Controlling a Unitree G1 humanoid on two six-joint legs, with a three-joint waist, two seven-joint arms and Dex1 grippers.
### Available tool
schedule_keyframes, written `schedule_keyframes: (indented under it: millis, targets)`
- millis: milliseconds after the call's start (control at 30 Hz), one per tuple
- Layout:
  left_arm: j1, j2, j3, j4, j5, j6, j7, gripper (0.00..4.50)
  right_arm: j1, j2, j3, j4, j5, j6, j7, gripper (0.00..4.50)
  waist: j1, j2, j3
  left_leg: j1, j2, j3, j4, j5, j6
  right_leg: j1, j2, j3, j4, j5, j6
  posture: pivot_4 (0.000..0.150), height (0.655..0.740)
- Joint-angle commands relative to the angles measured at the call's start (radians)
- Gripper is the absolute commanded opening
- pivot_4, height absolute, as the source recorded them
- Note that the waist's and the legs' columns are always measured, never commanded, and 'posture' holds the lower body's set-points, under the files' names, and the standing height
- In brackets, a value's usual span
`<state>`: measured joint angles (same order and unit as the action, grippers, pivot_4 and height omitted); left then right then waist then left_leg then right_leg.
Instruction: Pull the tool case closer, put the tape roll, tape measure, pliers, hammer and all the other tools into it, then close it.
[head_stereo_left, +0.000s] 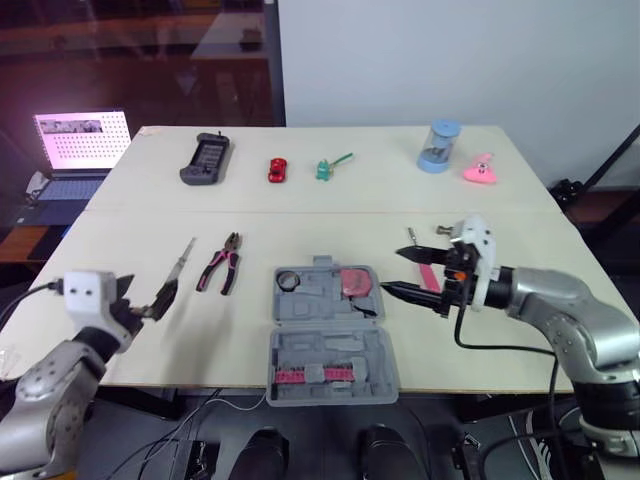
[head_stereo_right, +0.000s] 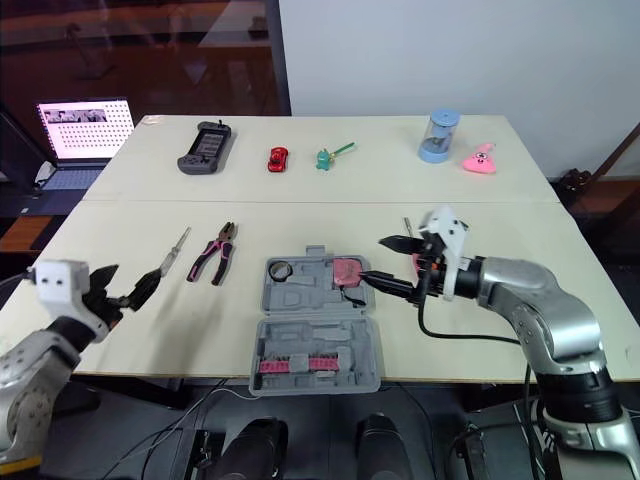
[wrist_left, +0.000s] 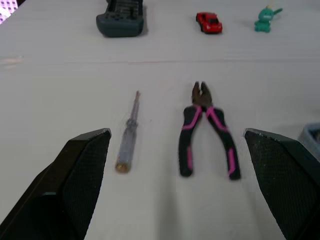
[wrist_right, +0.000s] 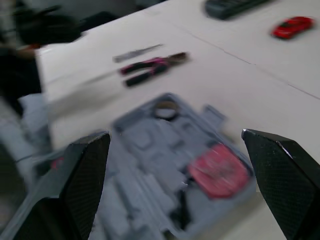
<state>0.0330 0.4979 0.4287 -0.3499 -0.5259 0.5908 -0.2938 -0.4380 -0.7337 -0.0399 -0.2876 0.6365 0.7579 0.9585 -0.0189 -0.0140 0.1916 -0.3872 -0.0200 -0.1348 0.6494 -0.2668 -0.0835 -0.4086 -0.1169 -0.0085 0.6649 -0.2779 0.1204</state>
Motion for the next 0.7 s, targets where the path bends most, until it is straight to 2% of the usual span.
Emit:
schedule_keyframes:
  millis: [33, 167, 333, 467, 700]
  targets:
    - [-0.048, 0.002, -0.034, -0.053, 0.003, 0.117, 0.082, 4.5, -0.099, 0.01, 0.001, -0.024, 0.083, 0.1, -0.005, 4.45, -0.001, 0.0, 0.0, 0.0, 0.0, 0.0, 0.0, 0.0, 0.0, 0.0, 0.0, 0.0, 0.0, 0.0, 0.0, 0.15, 0.6902]
    - [-0.149, 0.004, -0.09, -0.008, 0.041, 0.188, 0.132, 4.5, -0.169, 0.02, 0.026, -0.043, 0.103, 0.153, -0.02, 4.45, 0.005, 0.0, 0.0, -0.001, 0.0, 0.0, 0.0, 0.0, 0.0, -0.001, 0.0, 0.0, 0.0, 0.0, 0.0, 0.15, 0.6902]
    - [-0.257, -0.013, -0.137, 0.111, 0.101, 0.173, 0.153, 4.5, -0.185, 0.039, 0.015, -0.051, 0.135, 0.199, -0.06, 4.45, 0.007, -0.001, 0.0, -0.002, -0.001, 0.0, 0.0, 0.0, 0.0, -0.001, 0.0, 0.0, 0.0, 0.0, 0.001, 0.15, 0.6902]
    - [-0.406, -0.034, -0.201, 0.329, 0.16, 0.13, 0.134, 4.5, -0.175, 0.034, 0.013, -0.046, 0.104, 0.176, -0.085, 4.45, 0.007, -0.001, 0.0, -0.002, -0.001, 0.0, 0.0, 0.0, 0.0, -0.002, 0.0, 0.0, 0.0, 0.001, 0.001, 0.15, 0.6902]
    - [-0.562, -0.08, -0.266, 0.581, 0.23, 0.017, 0.089, 4.5, -0.163, 0.026, 0.022, -0.072, 0.1, 0.187, -0.113, 4.45, 0.003, -0.001, 0.0, -0.003, -0.001, 0.0, 0.0, 0.0, 0.0, -0.003, 0.0, 0.0, 0.0, 0.002, 0.002, 0.15, 0.6902]
